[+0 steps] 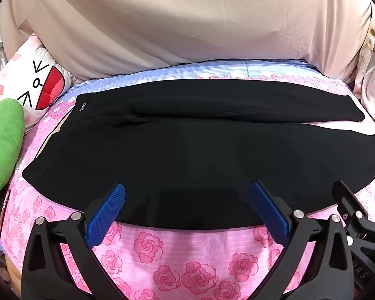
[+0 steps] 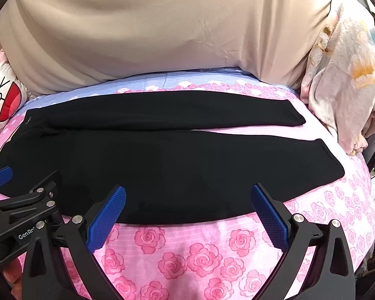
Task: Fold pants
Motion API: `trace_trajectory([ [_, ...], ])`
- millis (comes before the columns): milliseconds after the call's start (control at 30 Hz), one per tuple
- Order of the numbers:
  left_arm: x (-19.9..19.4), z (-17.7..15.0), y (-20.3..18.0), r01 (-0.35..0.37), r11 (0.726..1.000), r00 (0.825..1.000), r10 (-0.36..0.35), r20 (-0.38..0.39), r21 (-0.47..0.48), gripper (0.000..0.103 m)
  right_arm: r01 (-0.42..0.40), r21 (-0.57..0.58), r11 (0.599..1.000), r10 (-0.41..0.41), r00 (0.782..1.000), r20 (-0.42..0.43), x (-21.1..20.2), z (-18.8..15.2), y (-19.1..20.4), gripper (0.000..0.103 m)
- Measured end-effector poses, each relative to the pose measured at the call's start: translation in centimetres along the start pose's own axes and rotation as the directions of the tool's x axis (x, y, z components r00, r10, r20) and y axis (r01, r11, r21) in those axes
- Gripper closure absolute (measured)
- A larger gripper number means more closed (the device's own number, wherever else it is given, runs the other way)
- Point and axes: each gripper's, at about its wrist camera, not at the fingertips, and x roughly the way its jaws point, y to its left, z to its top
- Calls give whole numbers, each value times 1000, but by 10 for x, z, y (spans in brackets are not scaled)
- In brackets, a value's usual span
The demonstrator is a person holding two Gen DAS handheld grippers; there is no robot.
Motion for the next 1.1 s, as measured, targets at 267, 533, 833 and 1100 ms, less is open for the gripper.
trace_trajectory([
  [267,-3,1,2,-1,1000,1000,1,5,-8,5,-8,3,1000,8,1000,9,-4,0,2,5],
  [533,-4,2,3,-9,1000,1000,9,5,-6,5,-18,9,1000,18,1000,1,-2,3,0,5],
  [833,-3,2,5,-9,1000,1000,9,-1,-6,5,-22,11,1000,22,1000,-1,0,3,3,5],
  [1100,-1,3,4,-8,1000,1000,8,-6,-7,5,-22,15,1000,22,1000,-3,2,3,2,5],
])
